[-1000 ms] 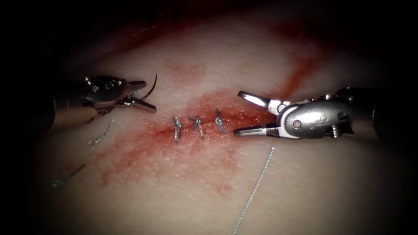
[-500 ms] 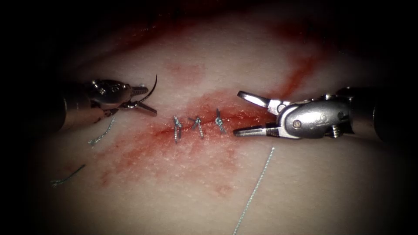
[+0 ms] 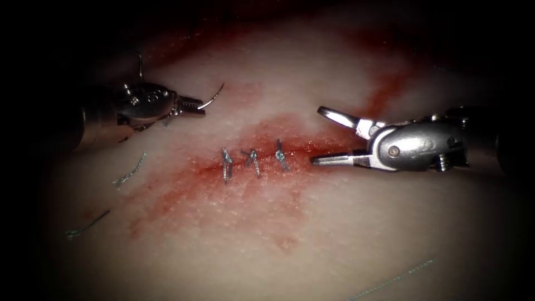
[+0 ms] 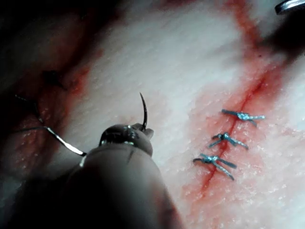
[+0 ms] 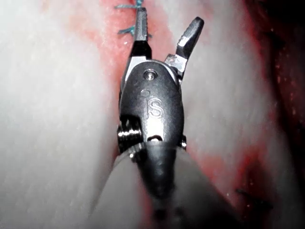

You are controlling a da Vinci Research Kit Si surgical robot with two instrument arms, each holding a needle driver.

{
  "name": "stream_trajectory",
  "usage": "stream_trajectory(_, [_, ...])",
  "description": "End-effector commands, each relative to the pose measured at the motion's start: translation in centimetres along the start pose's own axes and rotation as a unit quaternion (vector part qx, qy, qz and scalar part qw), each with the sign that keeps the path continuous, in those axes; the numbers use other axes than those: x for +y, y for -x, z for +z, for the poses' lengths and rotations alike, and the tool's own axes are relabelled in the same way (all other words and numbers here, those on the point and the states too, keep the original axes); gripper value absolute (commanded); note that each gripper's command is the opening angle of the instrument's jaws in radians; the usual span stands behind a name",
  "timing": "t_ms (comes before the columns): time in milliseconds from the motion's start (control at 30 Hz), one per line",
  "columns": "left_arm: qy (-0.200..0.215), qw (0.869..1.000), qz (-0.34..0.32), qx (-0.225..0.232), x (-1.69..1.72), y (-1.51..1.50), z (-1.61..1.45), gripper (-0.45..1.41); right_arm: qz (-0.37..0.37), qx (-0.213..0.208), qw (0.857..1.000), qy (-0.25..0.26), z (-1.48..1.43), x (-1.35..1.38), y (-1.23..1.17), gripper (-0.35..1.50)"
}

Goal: Wound Closure

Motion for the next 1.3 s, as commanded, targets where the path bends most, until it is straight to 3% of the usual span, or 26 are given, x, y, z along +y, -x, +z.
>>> stream_trajectory(33, [-0.006, 1.000, 0.025, 0.009, -0.02, -0.06, 0.10, -0.45, 0.017, -0.003, 1.000, 0.002, -0.02, 0.04, 0.05, 1.14])
stream_trajectory(167, [-0.013, 0.997, 0.074, 0.027, -0.02, -0.21, 0.17, -0.45, 0.048, -0.017, 0.999, 0.008, -0.18, 0.19, 0.08, 1.14])
stream_trajectory(300, [0.013, 0.991, 0.114, 0.066, 0.05, -0.38, 0.28, -0.45, 0.078, -0.036, 0.996, 0.011, -0.33, 0.33, 0.17, 1.16])
stream_trajectory(500, [0.075, 0.969, 0.193, 0.136, 0.32, -0.64, 0.42, -0.45, 0.154, -0.045, 0.987, 0.014, -0.42, 0.43, 0.28, 1.13])
stream_trajectory(700, [0.092, 0.947, 0.263, 0.159, 0.64, -0.78, 0.44, -0.45, 0.259, -0.035, 0.965, 0.015, -0.34, 0.48, 0.26, 1.04])
stream_trajectory(733, [0.097, 0.937, 0.291, 0.169, 0.79, -0.85, 0.41, -0.45, 0.291, -0.022, 0.956, 0.002, -0.29, 0.49, 0.25, 1.04])
stream_trajectory(933, [0.111, 0.907, 0.356, 0.196, 1.13, -1.08, 0.22, -0.45, 0.384, 0.004, 0.923, -0.030, -0.15, 0.53, 0.22, 1.03])
stream_trajectory(1100, [0.121, 0.881, 0.399, 0.223, 1.33, -1.24, 0.07, -0.45, 0.472, 0.007, 0.880, -0.052, -0.08, 0.50, 0.22, 1.09])
stream_trajectory(1133, [0.121, 0.881, 0.399, 0.223, 1.33, -1.24, 0.07, -0.45, 0.472, 0.007, 0.880, -0.052, -0.08, 0.50, 0.22, 1.09])
stream_trajectory(1200, [0.110, 0.858, 0.439, 0.243, 1.38, -1.29, 0.03, -0.45, 0.507, 0.015, 0.859, -0.069, -0.06, 0.48, 0.21, 1.11])
stream_trajectory(1300, [0.110, 0.843, 0.463, 0.253, 1.42, -1.28, 0.03, -0.45, 0.526, 0.021, 0.846, -0.080, -0.03, 0.46, 0.19, 1.13])
